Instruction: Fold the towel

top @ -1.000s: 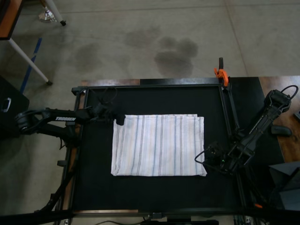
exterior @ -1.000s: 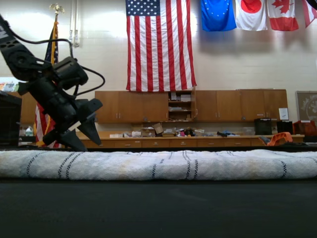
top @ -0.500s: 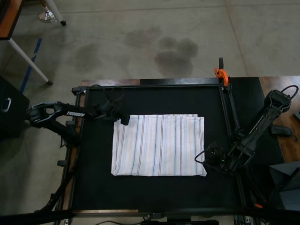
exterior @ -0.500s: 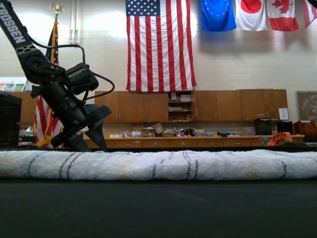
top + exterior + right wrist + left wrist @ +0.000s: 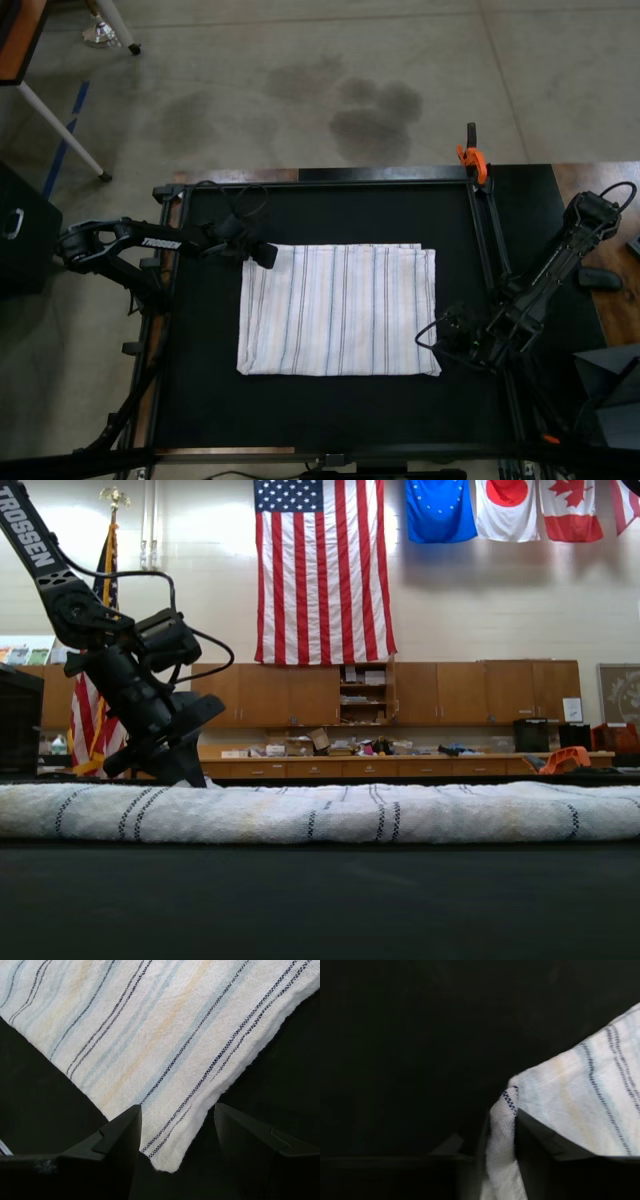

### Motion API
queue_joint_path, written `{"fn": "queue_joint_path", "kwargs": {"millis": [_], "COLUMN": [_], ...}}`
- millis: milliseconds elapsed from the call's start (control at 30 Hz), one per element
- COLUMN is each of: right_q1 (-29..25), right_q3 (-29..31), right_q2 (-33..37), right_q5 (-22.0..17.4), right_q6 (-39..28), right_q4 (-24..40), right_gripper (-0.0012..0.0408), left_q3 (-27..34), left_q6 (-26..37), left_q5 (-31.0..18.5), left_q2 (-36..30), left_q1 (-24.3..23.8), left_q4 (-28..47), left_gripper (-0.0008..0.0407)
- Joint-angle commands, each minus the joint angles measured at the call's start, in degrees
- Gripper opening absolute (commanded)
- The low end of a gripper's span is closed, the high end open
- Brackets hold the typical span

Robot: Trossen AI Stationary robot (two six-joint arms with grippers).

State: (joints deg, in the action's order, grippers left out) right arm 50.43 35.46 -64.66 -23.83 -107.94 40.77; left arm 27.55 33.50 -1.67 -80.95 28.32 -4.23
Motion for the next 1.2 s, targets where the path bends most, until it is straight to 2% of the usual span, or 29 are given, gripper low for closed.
{"fn": "queue_joint_path", "kwargs": {"millis": [0,67,367,633,967,1167], "right_q1": [0.02,0.02,0.02,0.02,0.02,0.02], "right_q3": [0.0,0.0,0.0,0.0,0.0,0.0], "right_q2": [-0.02,-0.02,-0.02,-0.02,-0.02,-0.02], "right_q5": [-0.02,-0.02,-0.02,-0.02,-0.02,-0.04], "right_q6": [0.0,0.0,0.17,0.2,0.2,0.2], "right_q4": [-0.07,-0.04,-0.07,-0.04,-0.07,0.11], "right_gripper": [0.0195,0.0195,0.0195,0.0195,0.0195,0.0195], "left_q3": [0.59,0.7,1.86,2.93,6.23,6.01], "left_q6": [0.07,0.04,-1.31,0.35,4.46,4.63], "left_q5": [-0.04,0.0,0.22,1.88,1.88,1.2], "left_q2": [1.05,2.19,4.83,9.57,20.76,24.3], "left_q1": [-0.04,-0.04,-0.04,-0.44,-2.73,-3.02], "left_q4": [0.37,0.5,4.94,14.91,28.15,31.89], "left_gripper": [0.0005,-0.0002,0.0012,0.0012,0.0012,0.0012]}}
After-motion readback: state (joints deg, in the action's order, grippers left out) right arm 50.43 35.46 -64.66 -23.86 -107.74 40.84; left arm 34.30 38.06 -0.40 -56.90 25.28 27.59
